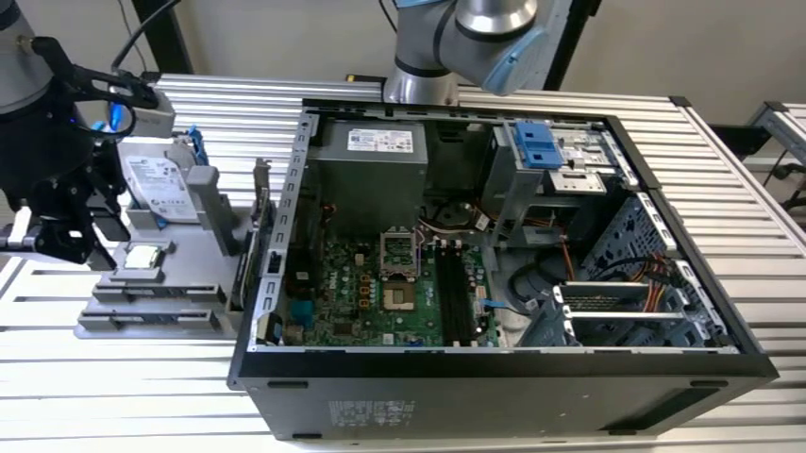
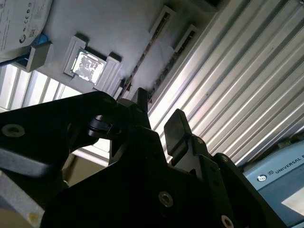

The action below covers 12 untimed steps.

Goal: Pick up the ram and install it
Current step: 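Pick up the ram and move it above insertion slot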

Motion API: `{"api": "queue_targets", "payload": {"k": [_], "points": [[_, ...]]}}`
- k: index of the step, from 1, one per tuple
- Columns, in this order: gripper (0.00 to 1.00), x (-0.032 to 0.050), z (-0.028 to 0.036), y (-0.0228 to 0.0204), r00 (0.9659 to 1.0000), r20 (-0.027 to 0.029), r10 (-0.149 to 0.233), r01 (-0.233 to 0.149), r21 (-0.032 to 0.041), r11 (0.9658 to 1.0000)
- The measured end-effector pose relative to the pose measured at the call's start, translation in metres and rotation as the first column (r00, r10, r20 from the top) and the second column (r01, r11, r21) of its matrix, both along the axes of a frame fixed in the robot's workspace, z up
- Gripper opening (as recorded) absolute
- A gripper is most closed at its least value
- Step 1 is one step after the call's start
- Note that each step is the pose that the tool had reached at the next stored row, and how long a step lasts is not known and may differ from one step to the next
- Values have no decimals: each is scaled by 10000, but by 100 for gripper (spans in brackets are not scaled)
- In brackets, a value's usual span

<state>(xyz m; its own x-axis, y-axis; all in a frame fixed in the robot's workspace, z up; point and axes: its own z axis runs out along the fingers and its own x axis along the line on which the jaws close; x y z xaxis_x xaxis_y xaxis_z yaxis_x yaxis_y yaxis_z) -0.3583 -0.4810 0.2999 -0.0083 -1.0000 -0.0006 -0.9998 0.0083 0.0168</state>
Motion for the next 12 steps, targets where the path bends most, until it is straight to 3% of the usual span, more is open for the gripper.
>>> {"api": "queue_targets", "payload": {"k": [12], "points": [[100,-2,-127,-6,10000,-2,-4,4,-6,10000]]}}
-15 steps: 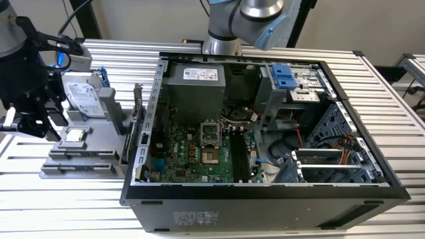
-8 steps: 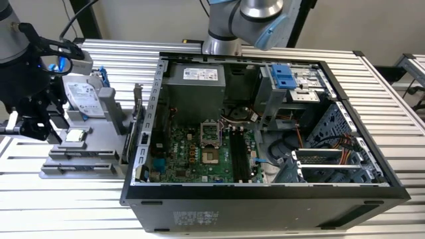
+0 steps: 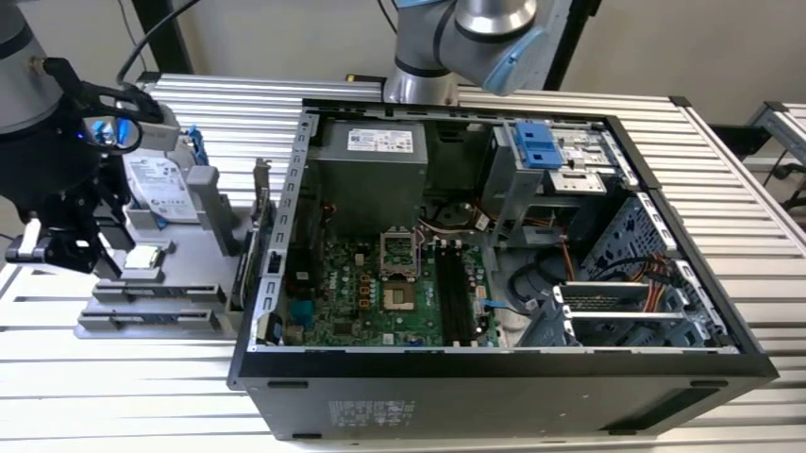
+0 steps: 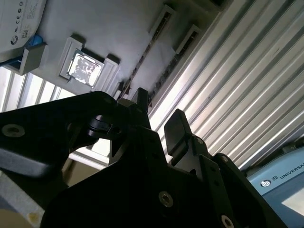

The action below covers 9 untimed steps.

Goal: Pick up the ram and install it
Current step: 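Pick up the ram and move it above insertion slot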

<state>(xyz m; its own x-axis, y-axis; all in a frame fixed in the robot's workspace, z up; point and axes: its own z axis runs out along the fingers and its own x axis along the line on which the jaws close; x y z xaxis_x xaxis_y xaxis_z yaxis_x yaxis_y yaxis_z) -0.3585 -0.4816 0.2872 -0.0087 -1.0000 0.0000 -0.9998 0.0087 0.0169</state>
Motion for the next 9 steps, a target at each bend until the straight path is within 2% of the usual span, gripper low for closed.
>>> {"api": "queue_targets", "payload": {"k": [9], "points": [[100,0,-94,-8,10000,0,-1,1,-6,10000]]}}
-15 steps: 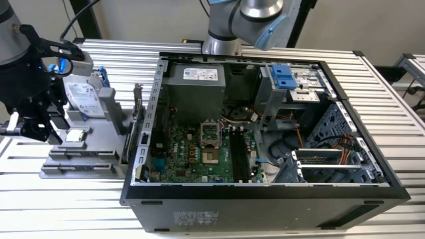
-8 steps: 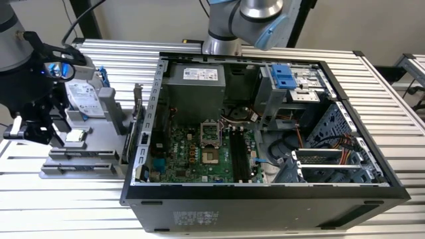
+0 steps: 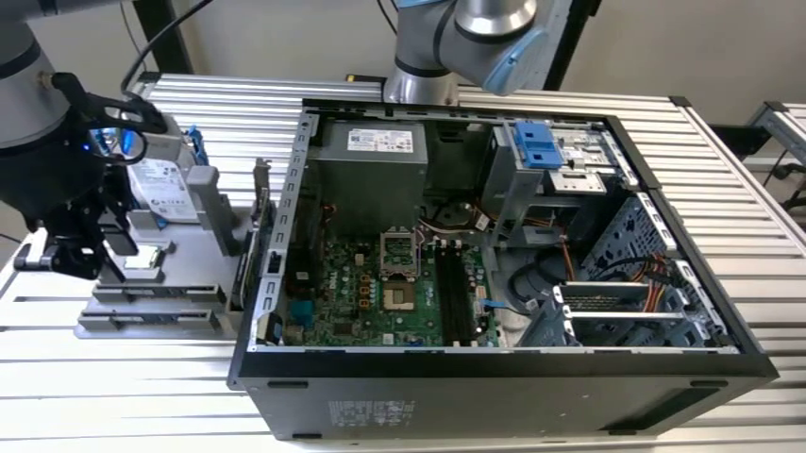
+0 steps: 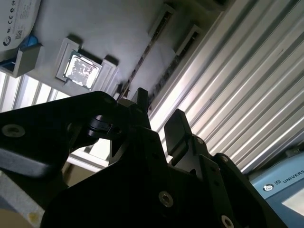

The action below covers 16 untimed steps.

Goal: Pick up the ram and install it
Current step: 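Pick up the ram and move it above insertion slot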

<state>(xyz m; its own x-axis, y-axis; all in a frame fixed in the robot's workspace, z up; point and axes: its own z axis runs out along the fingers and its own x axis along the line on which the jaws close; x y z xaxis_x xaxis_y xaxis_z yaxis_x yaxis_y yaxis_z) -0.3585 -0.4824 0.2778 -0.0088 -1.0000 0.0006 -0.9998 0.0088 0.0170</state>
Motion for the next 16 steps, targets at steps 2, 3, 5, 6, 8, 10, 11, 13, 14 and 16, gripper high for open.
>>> {"api": "queue_targets", "payload": {"k": [2,3,5,6,8,10,11,13,14,16], "points": [[100,0,-22,-3,10000,1,0,0,0,10000],[100,0,-32,-4,10000,1,0,0,0,10000],[100,0,-51,-8,10000,0,0,0,-1,10000],[100,0,-61,-10,10000,1,0,0,-1,10000],[100,0,-81,-14,10000,1,0,0,-1,10000],[100,0,-102,-18,10000,1,-1,1,-2,10000],[100,0,-112,-20,10000,1,-1,1,-2,10000],[100,0,-132,-27,10000,-1,-6,6,-3,10000],[100,0,-143,-31,10000,0,-10,10,-2,10000],[100,0,-161,-38,10000,0,-18,18,-2,10000]]}}
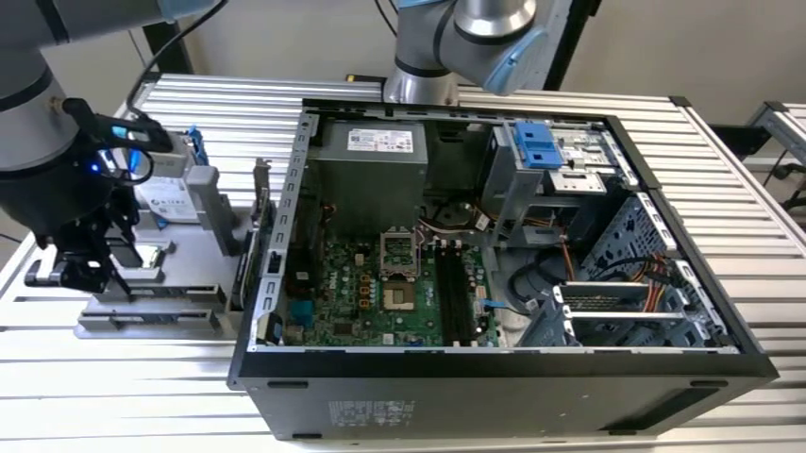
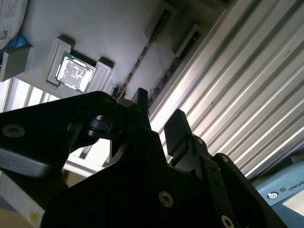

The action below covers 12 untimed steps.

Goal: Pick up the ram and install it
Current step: 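Pick up the ram and move it above insertion slot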

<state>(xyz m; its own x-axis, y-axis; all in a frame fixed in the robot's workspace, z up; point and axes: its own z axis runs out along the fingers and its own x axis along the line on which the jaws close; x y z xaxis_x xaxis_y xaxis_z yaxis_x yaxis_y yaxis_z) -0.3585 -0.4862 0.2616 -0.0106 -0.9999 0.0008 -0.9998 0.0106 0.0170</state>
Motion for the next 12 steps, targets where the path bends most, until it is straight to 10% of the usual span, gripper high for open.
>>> {"api": "queue_targets", "payload": {"k": [12], "points": [[100,0,-105,-57,10000,-2,-44,44,-1,10000]]}}
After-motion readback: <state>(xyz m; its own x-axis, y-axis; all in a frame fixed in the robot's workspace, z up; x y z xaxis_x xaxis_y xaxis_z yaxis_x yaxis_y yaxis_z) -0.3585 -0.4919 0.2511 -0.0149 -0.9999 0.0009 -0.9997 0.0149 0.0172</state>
